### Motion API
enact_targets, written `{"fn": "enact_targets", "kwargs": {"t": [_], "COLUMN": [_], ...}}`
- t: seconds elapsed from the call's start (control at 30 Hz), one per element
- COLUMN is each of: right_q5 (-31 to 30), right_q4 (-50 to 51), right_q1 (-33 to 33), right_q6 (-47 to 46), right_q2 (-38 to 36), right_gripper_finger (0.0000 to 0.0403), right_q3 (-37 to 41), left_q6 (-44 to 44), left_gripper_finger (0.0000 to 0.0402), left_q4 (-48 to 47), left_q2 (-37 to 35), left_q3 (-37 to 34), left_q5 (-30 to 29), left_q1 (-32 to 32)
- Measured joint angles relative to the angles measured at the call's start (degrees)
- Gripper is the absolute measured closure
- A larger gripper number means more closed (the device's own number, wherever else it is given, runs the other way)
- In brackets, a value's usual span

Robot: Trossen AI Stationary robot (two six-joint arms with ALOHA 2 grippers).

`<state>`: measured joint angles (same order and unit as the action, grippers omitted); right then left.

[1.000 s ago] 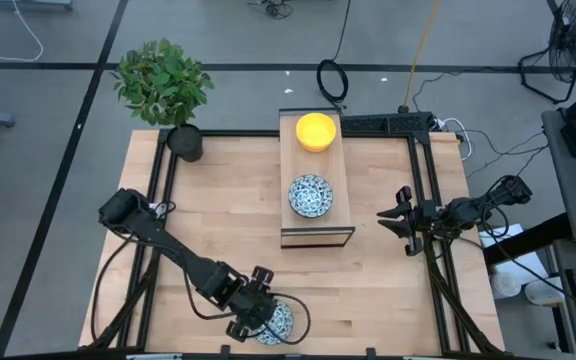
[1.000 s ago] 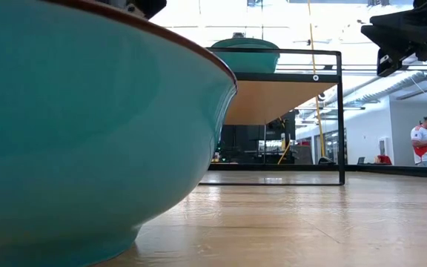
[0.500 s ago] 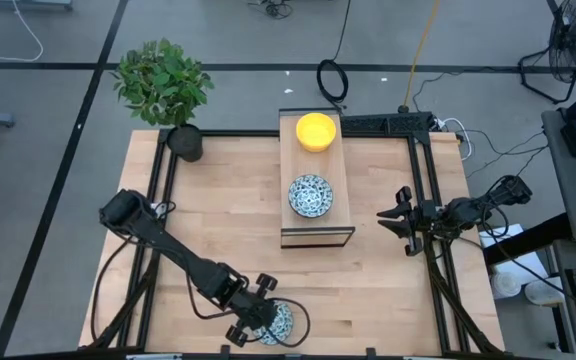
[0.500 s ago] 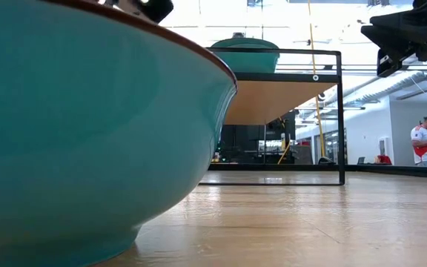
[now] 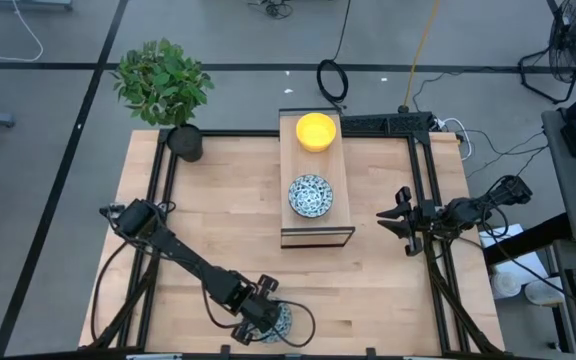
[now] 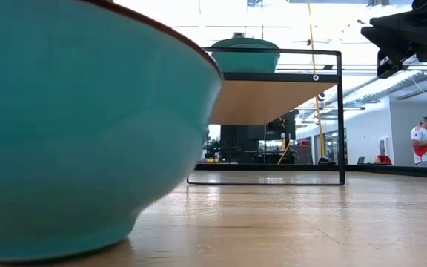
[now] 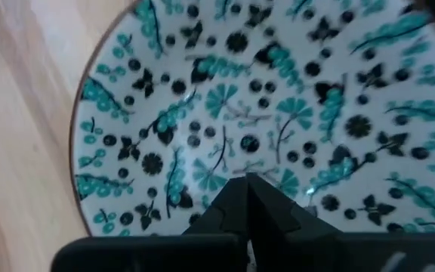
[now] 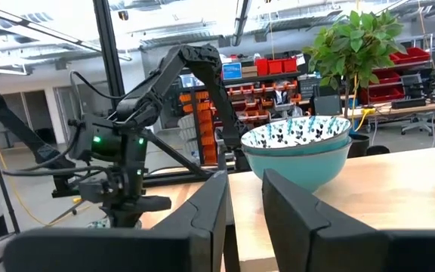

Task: Pick & Place Mini bowls
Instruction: Stack the blue patterned bowl on top of the blue patterned bowl on the shelf

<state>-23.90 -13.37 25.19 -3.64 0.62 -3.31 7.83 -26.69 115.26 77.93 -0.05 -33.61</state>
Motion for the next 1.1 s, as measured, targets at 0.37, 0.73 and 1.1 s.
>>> {"fn": "enact_targets", "kwargs": {"t": [0.37, 0.73, 1.1], "right_q5": [0.01, 0.00, 0.00], "right_q4": [-0.02, -0.02, 0.13], "right_q1": [-0.01, 0.00, -0.02], "right_q6": [-0.22, -0.15, -0.17], "right_q2": [0.00, 0.00, -0.02], "right_gripper_finger": [0.0328, 0.0328, 0.0328], "right_q3": [0.00, 0.00, 0.00], "left_q6": [9.42, 14.67, 21.43], "left_gripper_finger": [0.0400, 0.0399, 0.0399], "left_q4": [-8.06, -16.22, -30.97], "left_q2": [-0.04, -0.17, -0.31], "left_q3": [0.07, 0.33, 0.66], "left_q5": [-0.48, -1.32, -1.65], "left_q1": [0.57, 0.76, 2.24]}}
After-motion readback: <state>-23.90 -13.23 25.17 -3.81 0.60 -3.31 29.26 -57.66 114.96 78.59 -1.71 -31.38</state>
